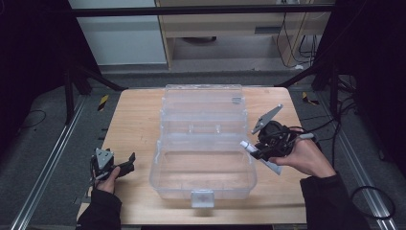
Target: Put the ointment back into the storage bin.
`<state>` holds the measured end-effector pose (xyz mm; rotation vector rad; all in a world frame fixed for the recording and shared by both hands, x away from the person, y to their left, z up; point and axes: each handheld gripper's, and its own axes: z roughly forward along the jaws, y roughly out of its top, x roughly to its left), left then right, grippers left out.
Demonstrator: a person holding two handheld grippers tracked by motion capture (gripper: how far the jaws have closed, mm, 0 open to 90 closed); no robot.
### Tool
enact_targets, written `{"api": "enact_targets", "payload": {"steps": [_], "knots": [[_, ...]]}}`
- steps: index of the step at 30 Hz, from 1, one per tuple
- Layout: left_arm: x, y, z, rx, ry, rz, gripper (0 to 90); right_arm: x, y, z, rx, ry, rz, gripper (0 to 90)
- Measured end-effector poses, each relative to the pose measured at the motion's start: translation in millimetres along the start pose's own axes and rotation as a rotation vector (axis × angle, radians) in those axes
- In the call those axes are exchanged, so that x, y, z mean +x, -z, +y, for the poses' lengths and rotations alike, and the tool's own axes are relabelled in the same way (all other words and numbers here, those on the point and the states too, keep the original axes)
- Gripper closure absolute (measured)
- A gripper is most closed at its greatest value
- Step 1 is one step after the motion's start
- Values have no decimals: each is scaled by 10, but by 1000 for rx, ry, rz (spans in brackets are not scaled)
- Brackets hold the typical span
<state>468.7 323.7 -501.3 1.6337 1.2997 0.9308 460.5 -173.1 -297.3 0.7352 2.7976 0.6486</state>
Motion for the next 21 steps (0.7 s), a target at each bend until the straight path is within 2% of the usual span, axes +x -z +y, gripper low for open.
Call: {"api": "enact_targets", "payload": {"steps": [2,3,5,6,7,9,12,13,18,20,21], "knots": [[-1,0,0,0,0,0,18,19,-5,30,1,14,4,699],[-1,0,0,0,0,0,18,44,-13,90,6,44,18,699],[-1,0,0,1,-1,0,18,70,-31,147,7,68,28,699],[-1,0,0,1,-1,0,18,70,-31,147,7,68,28,699],[-1,0,0,1,-1,0,18,105,-68,212,17,97,27,699],[-2,-1,0,1,-1,0,18,124,-104,257,25,122,31,699],[-2,-1,0,1,-2,-1,18,149,-148,305,28,142,37,699],[-2,0,0,1,-2,-1,18,158,-179,331,32,167,42,699],[-3,-2,1,-1,-4,-2,18,216,-304,432,46,225,74,699],[-4,-2,1,0,-5,-2,18,232,-327,448,53,229,76,699],[-4,-2,1,-1,-5,-3,18,245,-377,477,56,253,81,699]]}}
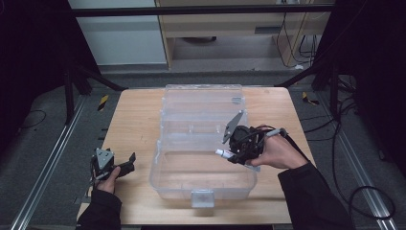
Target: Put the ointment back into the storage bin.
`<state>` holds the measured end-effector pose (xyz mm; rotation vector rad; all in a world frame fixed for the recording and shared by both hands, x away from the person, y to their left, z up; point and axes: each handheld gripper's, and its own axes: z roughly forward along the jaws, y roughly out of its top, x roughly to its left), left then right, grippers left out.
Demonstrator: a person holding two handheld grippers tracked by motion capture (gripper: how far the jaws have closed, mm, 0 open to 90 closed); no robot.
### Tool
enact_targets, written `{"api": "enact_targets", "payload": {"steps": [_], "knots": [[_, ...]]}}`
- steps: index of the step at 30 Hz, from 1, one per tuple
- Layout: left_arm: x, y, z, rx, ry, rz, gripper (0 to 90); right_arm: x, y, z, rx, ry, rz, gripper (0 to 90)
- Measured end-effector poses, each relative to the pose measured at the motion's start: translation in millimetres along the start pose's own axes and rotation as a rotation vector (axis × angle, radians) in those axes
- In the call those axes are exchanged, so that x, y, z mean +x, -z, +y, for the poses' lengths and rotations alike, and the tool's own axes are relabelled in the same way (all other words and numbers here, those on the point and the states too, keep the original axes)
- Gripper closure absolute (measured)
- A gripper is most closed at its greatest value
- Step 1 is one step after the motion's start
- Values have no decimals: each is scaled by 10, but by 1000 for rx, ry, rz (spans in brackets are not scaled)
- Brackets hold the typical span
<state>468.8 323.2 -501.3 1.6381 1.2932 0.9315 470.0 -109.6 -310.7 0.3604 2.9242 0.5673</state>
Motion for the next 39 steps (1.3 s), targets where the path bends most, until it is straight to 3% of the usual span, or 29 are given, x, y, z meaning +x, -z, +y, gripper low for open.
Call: {"api": "enact_targets", "payload": {"steps": [8,12,18,24,39], "knots": [[0,-1,0,0,0,-1,18,17,-180,115,18,81,22,699],[0,-1,1,0,-1,-2,18,31,-266,157,20,100,45,699],[-2,-1,1,0,-2,-2,18,59,-428,183,64,152,58,700],[-2,-1,0,-1,-2,-2,18,47,-591,183,113,156,86,699],[-2,-2,1,-1,-3,-3,18,59,-944,44,188,154,99,699]]}}
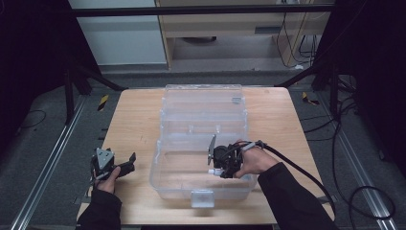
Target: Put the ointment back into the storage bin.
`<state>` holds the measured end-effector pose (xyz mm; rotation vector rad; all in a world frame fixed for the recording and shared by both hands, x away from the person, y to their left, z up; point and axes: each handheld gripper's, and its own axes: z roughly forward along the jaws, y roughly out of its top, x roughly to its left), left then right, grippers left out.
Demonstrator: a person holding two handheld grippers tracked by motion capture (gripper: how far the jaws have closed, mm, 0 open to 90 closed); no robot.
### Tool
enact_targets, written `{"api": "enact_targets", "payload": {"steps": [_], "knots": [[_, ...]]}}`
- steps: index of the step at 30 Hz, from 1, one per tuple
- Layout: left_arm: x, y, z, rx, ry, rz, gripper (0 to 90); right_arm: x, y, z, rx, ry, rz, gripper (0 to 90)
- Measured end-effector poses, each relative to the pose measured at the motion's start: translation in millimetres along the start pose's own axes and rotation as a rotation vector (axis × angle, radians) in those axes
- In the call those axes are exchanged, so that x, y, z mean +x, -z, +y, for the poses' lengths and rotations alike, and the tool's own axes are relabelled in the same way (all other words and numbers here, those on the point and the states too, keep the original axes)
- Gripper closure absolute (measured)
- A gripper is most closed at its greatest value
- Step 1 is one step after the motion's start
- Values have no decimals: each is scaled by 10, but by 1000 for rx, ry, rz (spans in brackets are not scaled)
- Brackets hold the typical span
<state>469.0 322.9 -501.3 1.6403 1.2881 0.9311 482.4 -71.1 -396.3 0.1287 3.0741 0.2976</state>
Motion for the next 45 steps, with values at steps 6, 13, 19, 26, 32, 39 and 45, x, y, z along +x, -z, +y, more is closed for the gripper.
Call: {"api": "enact_targets", "payload": {"steps": [6,13,19,26,32,39,45], "knots": [[0,0,0,0,0,0,18,-2,-80,-19,7,16,5,698],[-1,0,0,0,-1,0,18,-2,-213,-30,16,15,17,698],[0,0,0,0,-2,-1,18,-14,-303,-37,22,18,27,698],[-1,0,0,0,-3,-1,18,-8,-374,-43,42,11,31,695],[-2,0,0,0,-4,-1,18,-15,-432,-63,62,8,38,694],[-2,0,1,0,-6,-3,18,-3,-501,-48,76,7,40,685],[-2,0,1,0,-6,-3,18,2,-470,-58,68,0,36,683]]}}
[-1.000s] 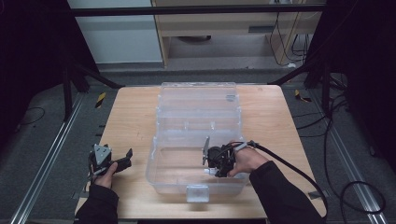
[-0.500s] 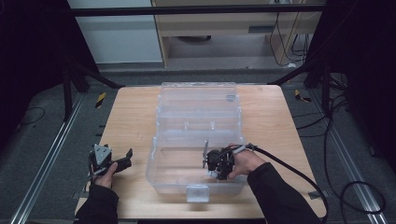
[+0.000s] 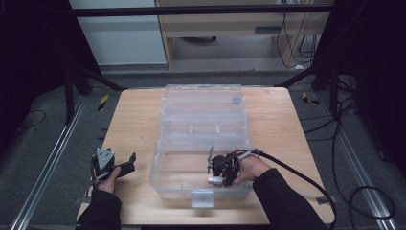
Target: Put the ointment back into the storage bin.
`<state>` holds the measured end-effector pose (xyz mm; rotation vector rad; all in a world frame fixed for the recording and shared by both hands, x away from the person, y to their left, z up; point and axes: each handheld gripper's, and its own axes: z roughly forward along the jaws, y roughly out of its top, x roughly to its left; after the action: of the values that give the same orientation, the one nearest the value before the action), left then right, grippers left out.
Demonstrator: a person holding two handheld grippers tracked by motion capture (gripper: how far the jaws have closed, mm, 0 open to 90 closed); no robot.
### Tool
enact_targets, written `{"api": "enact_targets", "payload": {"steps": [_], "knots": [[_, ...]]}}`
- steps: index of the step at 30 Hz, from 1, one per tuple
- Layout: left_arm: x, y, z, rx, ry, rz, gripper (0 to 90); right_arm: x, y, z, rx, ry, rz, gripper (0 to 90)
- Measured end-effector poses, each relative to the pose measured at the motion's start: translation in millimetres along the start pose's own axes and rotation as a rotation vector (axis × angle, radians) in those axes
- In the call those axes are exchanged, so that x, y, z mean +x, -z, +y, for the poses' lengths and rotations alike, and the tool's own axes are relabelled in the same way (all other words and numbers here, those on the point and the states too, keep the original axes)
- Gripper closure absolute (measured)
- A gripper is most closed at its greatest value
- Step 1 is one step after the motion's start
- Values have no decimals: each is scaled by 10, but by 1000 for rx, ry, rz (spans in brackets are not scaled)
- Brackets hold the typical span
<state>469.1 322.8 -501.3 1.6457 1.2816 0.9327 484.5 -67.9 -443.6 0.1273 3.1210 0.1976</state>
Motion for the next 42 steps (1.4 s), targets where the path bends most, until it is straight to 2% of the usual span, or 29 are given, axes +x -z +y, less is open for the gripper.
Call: {"api": "enact_targets", "payload": {"steps": [5,8,15,17,20,22,23,24,27,28,30,32,33,34,35,36,37,38,42], "knots": [[-1,0,0,0,0,0,18,5,101,-41,-42,-6,-20,660],[-1,1,0,-1,-1,0,18,3,252,-123,-102,-28,-47,626],[-1,1,0,0,-1,1,18,1,528,-334,-228,-121,-105,558],[-2,0,0,-1,-1,1,18,15,606,-400,-268,-166,-121,548],[-1,1,0,0,0,1,18,23,690,-516,-331,-202,-144,494],[-2,1,0,-1,0,1,18,45,745,-601,-359,-241,-165,478],[-2,1,0,-1,0,1,18,45,745,-601,-359,-241,-165,478],[-2,1,0,-1,-1,2,18,57,800,-703,-408,-279,-191,458],[-3,1,0,-1,-1,3,18,70,899,-880,-504,-355,-236,411],[-3,1,0,-1,-1,3,18,70,899,-880,-504,-355,-236,411],[-3,1,0,-1,-2,3,18,78,965,-1011,-557,-404,-281,379],[-4,0,0,-1,-2,4,18,92,1034,-1211,-637,-487,-347,367],[-4,0,0,-1,-2,4,18,98,1041,-1275,-668,-504,-366,361],[-4,1,0,-1,-2,4,18,98,1041,-1275,-668,-504,-366,361],[-4,1,0,-1,-2,4,18,106,1041,-1350,-685,-535,-391,356],[-4,1,0,-1,-2,4,18,109,1019,-1447,-714,-579,-415,310],[-4,1,0,-1,-2,4,18,109,1019,-1447,-714,-579,-415,310],[-4,1,0,-1,-2,4,18,106,970,-1549,-756,-637,-432,278],[-4,1,-1,-2,-2,5,18,86,834,-1725,-809,-729,-478,240]]}}
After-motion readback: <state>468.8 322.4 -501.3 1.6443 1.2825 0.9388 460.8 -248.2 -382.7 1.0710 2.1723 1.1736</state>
